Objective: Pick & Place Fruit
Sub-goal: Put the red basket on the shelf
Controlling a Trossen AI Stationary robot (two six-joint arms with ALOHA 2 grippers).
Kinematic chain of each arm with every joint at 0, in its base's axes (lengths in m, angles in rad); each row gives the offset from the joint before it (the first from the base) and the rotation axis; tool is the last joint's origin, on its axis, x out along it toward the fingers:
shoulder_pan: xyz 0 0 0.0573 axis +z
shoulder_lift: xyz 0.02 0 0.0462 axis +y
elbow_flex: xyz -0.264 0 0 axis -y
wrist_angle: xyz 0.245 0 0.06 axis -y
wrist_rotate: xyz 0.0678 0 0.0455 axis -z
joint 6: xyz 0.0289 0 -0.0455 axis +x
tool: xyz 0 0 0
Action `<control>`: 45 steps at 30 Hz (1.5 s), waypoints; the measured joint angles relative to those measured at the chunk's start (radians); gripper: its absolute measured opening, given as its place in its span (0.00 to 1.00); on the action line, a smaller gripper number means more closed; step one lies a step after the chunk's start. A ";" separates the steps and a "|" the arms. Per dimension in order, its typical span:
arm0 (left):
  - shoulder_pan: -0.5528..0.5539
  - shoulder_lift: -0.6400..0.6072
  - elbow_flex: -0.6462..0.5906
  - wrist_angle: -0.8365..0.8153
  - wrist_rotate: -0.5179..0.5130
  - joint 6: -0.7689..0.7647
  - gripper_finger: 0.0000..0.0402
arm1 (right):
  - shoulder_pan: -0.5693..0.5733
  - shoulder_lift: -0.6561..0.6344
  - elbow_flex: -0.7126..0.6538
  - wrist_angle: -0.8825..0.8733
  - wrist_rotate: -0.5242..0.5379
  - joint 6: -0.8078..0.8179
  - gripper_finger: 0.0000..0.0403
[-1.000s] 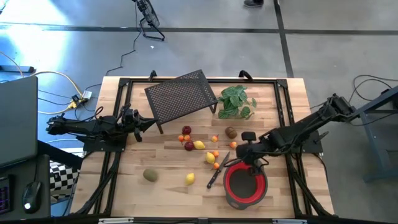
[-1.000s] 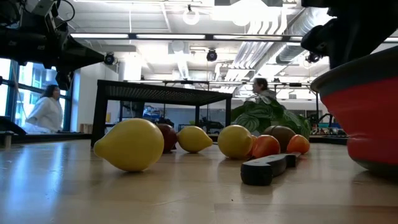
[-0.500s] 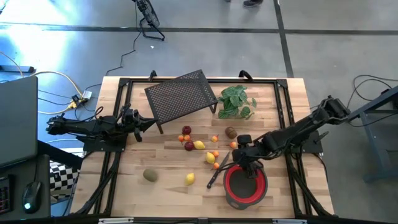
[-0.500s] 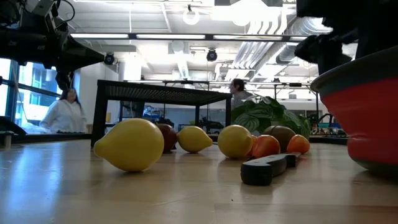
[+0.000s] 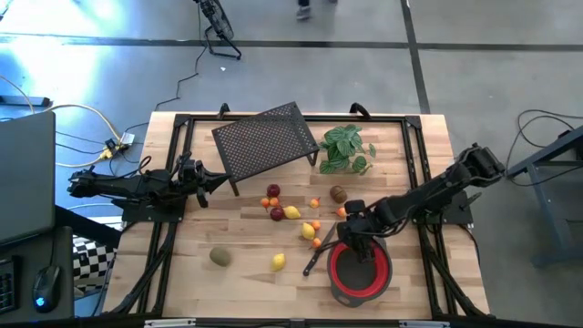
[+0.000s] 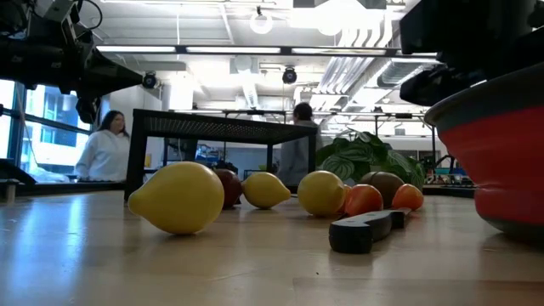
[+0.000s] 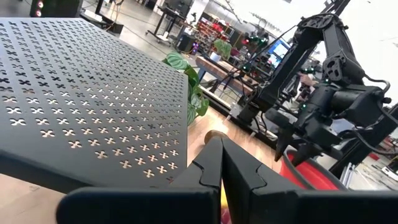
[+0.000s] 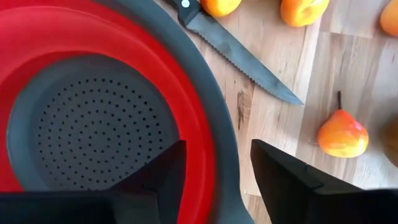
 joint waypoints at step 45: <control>0.000 0.000 0.000 0.004 0.000 0.000 0.00 | -0.059 -0.136 0.079 -0.177 -0.024 0.061 0.03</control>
